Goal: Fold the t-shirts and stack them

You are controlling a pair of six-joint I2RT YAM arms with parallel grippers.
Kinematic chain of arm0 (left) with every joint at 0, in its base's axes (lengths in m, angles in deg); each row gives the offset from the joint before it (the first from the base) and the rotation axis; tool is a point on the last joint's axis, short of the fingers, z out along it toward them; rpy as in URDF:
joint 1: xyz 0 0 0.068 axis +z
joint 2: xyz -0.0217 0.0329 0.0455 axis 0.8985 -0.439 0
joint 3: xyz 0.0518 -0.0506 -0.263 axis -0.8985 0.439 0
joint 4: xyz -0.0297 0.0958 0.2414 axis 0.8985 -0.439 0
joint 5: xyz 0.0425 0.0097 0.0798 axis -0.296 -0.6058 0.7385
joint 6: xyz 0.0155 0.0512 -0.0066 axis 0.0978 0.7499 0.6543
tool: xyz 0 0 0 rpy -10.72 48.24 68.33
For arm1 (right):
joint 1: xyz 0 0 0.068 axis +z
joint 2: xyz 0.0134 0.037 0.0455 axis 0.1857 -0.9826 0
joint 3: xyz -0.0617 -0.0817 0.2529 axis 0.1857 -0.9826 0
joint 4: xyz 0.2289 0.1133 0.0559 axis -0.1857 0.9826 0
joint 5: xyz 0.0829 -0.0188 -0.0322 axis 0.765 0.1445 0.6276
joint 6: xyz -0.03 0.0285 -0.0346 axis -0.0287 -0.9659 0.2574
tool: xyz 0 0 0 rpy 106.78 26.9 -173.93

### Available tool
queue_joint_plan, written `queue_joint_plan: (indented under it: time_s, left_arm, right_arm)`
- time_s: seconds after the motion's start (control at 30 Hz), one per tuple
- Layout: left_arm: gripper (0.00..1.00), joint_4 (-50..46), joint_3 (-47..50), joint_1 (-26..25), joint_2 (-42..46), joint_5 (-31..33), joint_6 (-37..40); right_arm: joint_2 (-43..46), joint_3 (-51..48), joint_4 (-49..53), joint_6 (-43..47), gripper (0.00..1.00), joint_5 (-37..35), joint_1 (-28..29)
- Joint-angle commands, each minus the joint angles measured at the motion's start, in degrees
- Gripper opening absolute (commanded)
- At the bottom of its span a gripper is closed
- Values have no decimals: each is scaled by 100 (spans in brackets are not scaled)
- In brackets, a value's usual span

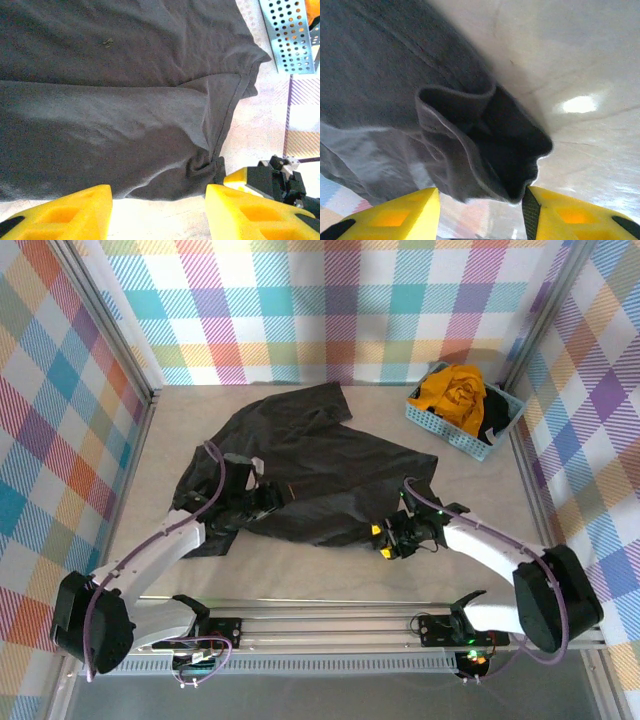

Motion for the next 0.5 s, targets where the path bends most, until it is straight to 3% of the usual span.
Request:
queue_joint_plan:
  time_s: [0.0, 0.13, 0.33, 0.47]
  left_arm:
    - [53, 86, 112, 120, 244, 25, -120]
    - [52, -44, 139, 222, 391, 27, -78]
    - [53, -266, 99, 407, 568, 55, 9]
    - [53, -212, 139, 422, 587, 49, -37]
  right_arm:
    - [-136, -147, -517, -1413, 49, -125, 162]
    - [-204, -102, -104, -1580, 48, -54, 212]
    - [471, -26, 1077, -1584, 48, -352, 375]
    - [572, -199, 1001, -1741, 48, -393, 595]
